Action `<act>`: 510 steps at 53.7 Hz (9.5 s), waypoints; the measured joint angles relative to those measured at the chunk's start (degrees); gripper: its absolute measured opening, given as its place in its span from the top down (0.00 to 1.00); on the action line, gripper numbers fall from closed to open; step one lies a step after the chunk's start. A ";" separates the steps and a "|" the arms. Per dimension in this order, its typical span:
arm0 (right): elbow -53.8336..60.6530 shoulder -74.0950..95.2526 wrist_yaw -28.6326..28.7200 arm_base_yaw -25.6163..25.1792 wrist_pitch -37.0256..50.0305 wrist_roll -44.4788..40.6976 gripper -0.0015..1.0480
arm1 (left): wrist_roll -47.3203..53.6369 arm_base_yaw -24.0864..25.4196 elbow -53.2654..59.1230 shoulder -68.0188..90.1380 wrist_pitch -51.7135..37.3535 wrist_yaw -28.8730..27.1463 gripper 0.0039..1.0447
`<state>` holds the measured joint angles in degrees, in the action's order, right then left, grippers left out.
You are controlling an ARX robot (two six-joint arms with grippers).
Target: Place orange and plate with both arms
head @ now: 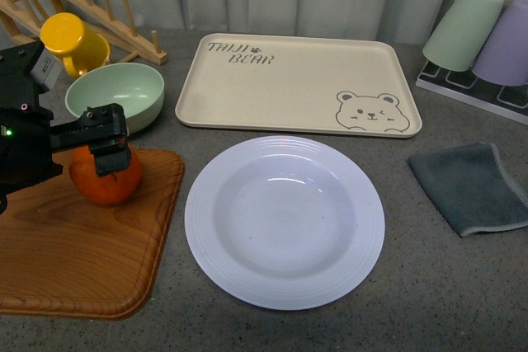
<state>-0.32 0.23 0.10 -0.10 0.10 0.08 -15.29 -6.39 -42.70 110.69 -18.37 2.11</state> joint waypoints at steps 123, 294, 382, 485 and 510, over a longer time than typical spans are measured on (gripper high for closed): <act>0.00 0.00 0.00 0.00 0.00 0.00 0.09 | -12.28 -17.62 1.57 -16.20 -1.86 -11.98 0.06; -2.12 6.47 -4.50 3.67 -6.32 -6.49 0.09 | 14.86 6.25 41.53 -110.46 18.34 -2.12 0.24; -38.95 127.03 34.47 9.20 42.47 43.39 0.09 | 14.95 6.25 41.53 -110.46 18.34 -2.12 0.06; -38.69 128.43 33.68 8.52 70.44 62.45 0.97 | 14.95 6.25 41.53 -110.46 18.34 -2.10 0.06; -62.18 135.12 26.91 8.41 54.82 64.87 0.97 | 14.95 6.25 41.53 -110.46 18.34 -2.12 0.06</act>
<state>-62.50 135.35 27.00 8.32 54.92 64.95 -0.34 -0.14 -1.17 0.23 -0.03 -0.01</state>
